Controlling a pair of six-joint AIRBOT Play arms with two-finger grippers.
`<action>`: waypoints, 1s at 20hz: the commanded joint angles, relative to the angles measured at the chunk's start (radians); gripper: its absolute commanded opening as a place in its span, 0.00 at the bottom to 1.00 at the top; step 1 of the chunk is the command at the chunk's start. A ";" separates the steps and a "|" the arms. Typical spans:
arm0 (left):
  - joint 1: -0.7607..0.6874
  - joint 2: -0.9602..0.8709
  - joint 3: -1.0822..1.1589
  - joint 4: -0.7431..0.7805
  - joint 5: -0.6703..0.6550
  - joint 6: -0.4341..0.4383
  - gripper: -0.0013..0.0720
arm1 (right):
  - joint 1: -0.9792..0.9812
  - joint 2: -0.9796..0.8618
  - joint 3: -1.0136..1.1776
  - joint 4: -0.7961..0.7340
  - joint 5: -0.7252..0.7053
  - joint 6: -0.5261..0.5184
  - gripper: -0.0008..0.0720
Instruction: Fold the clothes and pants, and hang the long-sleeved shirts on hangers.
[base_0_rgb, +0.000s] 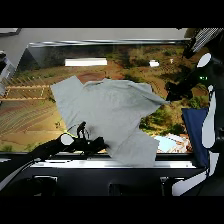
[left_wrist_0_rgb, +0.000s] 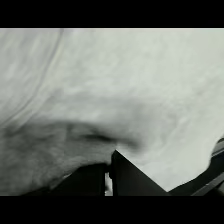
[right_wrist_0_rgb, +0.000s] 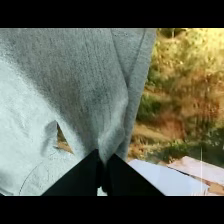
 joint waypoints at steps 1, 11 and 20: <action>0.028 0.008 0.083 0.023 -0.045 0.054 0.03 | 0.001 0.036 0.000 0.017 -0.046 -0.017 0.07; 0.630 0.349 0.719 0.484 -0.324 0.051 0.03 | 0.001 0.502 0.001 0.127 -0.530 -0.144 0.07; 1.051 0.671 1.161 0.522 -0.383 -0.027 0.03 | 0.001 1.075 0.002 0.126 -0.768 -0.218 0.07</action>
